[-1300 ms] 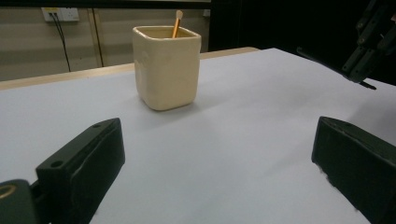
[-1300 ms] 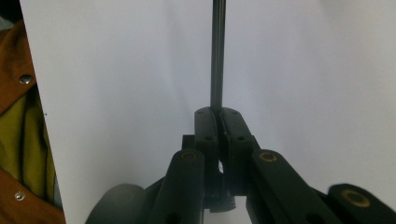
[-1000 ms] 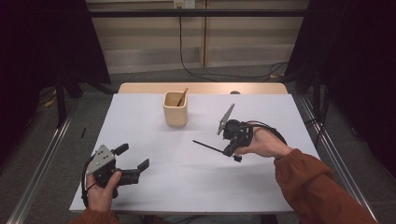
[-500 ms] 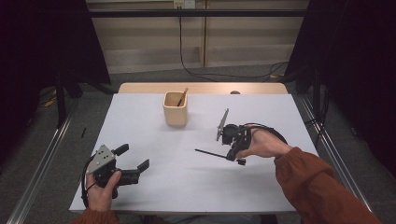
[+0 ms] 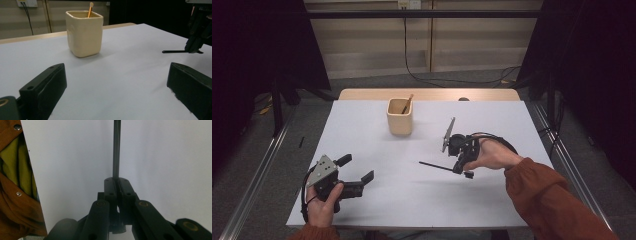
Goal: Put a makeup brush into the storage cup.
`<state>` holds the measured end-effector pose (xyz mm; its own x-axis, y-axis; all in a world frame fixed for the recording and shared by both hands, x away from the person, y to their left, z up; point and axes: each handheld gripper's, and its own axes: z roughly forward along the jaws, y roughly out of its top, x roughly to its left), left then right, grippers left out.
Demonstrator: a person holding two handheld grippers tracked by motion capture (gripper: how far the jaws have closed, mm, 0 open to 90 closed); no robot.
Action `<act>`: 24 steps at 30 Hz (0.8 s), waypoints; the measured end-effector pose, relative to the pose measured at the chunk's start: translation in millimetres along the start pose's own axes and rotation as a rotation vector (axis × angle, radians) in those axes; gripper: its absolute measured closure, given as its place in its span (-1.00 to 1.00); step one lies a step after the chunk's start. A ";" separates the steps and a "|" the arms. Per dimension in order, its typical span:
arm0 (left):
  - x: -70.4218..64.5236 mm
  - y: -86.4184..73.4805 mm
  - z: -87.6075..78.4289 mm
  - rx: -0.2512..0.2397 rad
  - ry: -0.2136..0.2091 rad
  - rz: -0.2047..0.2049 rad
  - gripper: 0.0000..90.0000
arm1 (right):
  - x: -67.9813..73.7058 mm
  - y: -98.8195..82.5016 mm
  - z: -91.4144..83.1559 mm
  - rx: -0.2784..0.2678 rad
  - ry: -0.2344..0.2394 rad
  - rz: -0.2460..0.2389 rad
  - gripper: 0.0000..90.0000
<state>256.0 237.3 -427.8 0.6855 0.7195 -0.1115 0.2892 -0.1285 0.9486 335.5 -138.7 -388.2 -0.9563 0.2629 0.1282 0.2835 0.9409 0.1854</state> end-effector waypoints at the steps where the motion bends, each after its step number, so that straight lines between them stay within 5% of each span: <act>1: -1.5 3.9 -2.0 -0.007 -0.003 0.007 -0.94 | 0.0 0.0 -0.2 0.000 0.003 0.000 0.92; 9: -14.2 17.8 -4.8 -0.039 -0.013 0.078 -0.96 | 1.5 1.6 -0.6 -0.017 -0.003 -0.013 0.92; 11: -15.3 17.7 -3.3 -0.051 -0.042 0.055 -0.96 | 1.8 1.5 -0.2 -0.022 -0.004 -0.012 0.92; 16: -13.2 22.0 1.9 -0.061 -0.033 0.048 -0.96 | -1.4 -0.6 1.7 -0.034 0.002 -0.002 0.92; 24: -10.3 38.8 12.9 -0.083 -0.075 0.062 -0.97 | -0.2 -1.5 1.6 -0.031 -0.001 0.003 0.92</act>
<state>268.8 216.1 -393.7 0.7495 0.6582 -0.0712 0.1911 -0.1121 0.9751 335.2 -139.8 -390.1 -0.9556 0.2656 0.1276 0.2881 0.9330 0.2157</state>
